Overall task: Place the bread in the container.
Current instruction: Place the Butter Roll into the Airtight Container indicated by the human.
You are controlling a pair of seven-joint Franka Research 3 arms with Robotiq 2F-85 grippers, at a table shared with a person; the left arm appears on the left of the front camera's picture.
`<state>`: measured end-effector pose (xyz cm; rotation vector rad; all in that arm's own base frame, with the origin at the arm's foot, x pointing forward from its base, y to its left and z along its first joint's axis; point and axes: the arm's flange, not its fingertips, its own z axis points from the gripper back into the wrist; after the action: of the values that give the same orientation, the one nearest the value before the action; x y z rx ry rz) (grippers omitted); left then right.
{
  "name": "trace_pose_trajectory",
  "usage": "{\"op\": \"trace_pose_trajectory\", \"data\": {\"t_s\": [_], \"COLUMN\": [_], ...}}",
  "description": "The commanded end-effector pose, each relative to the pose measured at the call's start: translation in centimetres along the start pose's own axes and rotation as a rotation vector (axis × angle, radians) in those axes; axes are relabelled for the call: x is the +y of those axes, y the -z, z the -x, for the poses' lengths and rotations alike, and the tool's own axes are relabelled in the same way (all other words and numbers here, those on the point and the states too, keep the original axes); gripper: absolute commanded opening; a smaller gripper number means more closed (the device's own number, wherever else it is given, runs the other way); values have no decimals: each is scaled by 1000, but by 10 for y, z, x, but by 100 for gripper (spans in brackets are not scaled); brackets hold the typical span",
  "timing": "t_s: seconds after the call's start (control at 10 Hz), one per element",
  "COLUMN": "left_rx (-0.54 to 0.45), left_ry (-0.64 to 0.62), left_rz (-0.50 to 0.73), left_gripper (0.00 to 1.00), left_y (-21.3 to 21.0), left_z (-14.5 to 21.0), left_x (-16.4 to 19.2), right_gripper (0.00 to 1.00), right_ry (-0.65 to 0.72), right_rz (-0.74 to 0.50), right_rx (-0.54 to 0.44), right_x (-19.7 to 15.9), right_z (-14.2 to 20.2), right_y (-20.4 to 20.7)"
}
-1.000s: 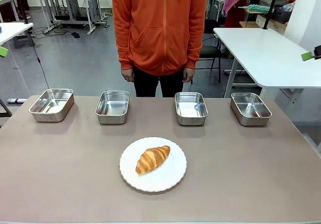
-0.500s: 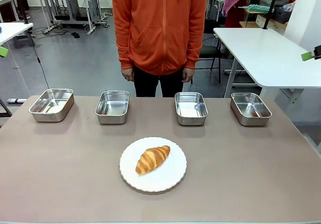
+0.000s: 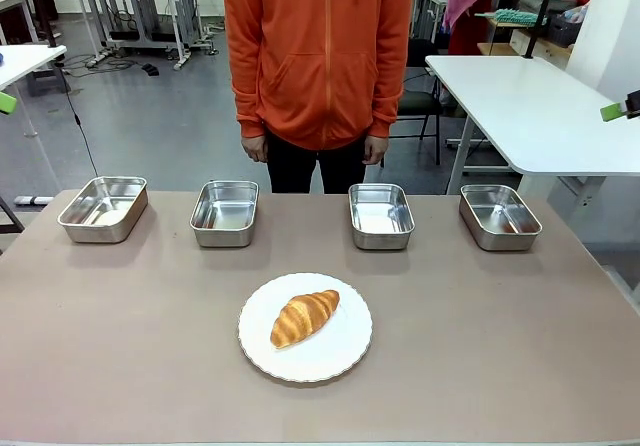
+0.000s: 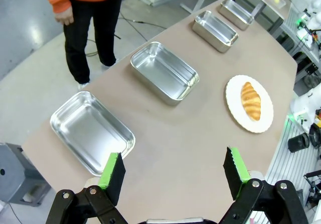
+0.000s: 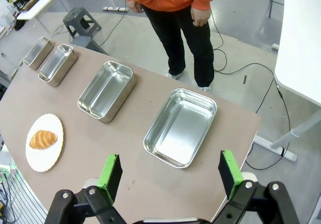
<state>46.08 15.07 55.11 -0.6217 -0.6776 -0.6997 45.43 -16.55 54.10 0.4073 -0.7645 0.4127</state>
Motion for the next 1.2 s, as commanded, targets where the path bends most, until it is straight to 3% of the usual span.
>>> {"op": "trace_pose_trajectory", "data": {"t_s": [0.0, 1.1], "left_rx": [-15, -15], "left_ry": [0, 0], "left_rz": [0, 0], "left_gripper": [100, 100], "left_y": [-2, -2], "left_z": [-1, -1], "left_x": [0, 0], "right_gripper": [100, 100], "right_ry": [0, 0], "right_rz": [-7, -7], "right_rx": [-8, -8], "right_x": [0, 0], "right_z": [0, 0], "right_y": [0, 0]}}
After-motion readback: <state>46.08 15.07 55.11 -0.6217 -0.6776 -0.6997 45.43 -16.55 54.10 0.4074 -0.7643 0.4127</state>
